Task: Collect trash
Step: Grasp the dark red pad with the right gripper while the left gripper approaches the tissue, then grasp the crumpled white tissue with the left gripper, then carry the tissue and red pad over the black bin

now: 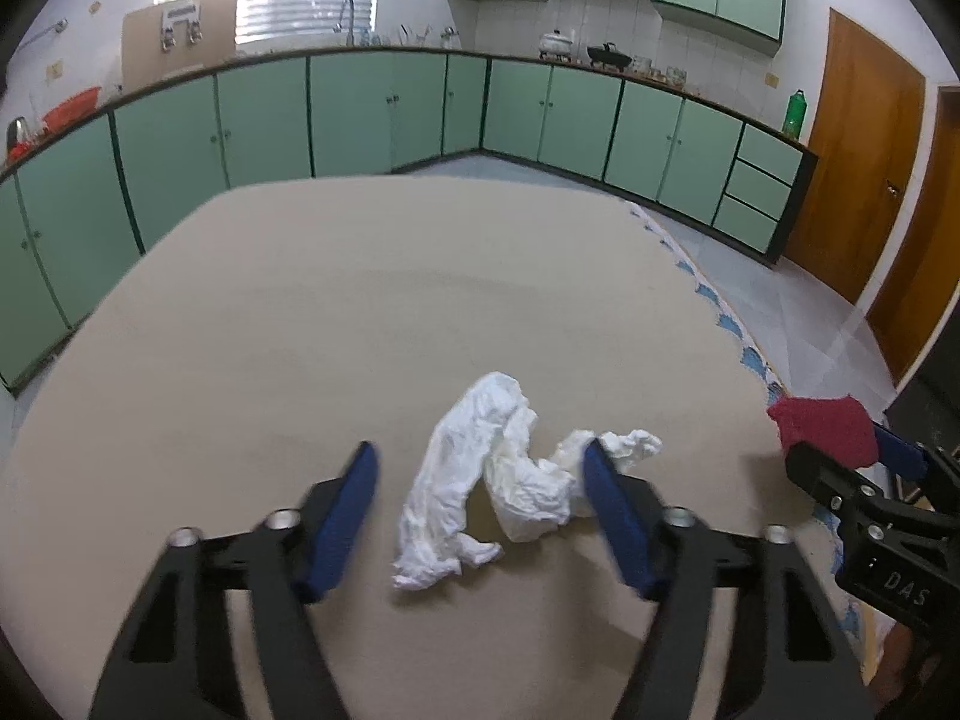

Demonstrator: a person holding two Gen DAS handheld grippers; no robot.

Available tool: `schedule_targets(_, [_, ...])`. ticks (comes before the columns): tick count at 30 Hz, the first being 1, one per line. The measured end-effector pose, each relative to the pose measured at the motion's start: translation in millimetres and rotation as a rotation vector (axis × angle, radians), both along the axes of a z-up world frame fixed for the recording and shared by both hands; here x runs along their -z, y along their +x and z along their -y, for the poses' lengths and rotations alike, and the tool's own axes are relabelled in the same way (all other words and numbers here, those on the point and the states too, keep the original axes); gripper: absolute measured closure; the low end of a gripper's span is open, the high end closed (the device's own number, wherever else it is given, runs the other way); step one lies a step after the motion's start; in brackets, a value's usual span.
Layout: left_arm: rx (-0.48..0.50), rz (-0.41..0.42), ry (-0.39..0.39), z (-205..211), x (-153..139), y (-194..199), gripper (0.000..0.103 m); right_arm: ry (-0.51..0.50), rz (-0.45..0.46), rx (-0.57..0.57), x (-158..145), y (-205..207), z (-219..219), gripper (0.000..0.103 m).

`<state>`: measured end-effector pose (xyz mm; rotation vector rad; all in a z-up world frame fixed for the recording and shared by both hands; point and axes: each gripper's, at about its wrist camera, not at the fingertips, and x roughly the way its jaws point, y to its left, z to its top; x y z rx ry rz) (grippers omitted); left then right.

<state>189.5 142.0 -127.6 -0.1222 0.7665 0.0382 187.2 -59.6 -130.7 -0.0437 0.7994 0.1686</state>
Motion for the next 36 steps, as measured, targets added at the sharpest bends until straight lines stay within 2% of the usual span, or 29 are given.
schedule_targets(2, [0.006, -0.006, -0.012, -0.2, 0.8, 0.1, 0.068, 0.007, 0.0, 0.001, 0.2, 0.6, 2.5, 0.021])
schedule_targets(4, [0.01, -0.006, -0.023, 0.6, 0.5, -0.8, 0.08, 0.012, 0.003, 0.001, -0.9, 0.0, 4.6, 0.021])
schedule_targets(5, [0.012, -0.005, -0.024, 1.2, 0.0, -1.4, 0.083, 0.015, 0.007, 0.001, -2.1, -0.4, 5.5, 0.021])
schedule_targets(12, [0.007, 0.037, -0.029, 6.1, -19.0, -13.6, 0.085, 0.028, 0.039, 0.004, -14.9, -10.2, 12.5, 0.021])
schedule_targets(20, [0.033, 0.08, -0.009, 26.9, -49.9, -26.1, 0.085, 0.055, 0.087, 0.024, -46.0, -24.6, 33.4, 0.021])
schedule_targets(29, [0.112, 0.125, -0.006, 67.7, -81.7, -42.7, 0.085, 0.075, 0.144, 0.055, -85.7, -48.2, 72.3, 0.021])
schedule_targets(36, [0.19, 0.157, 0.002, 104.7, -98.3, -52.2, 0.085, 0.083, 0.171, 0.089, -102.2, -68.0, 108.6, 0.021])
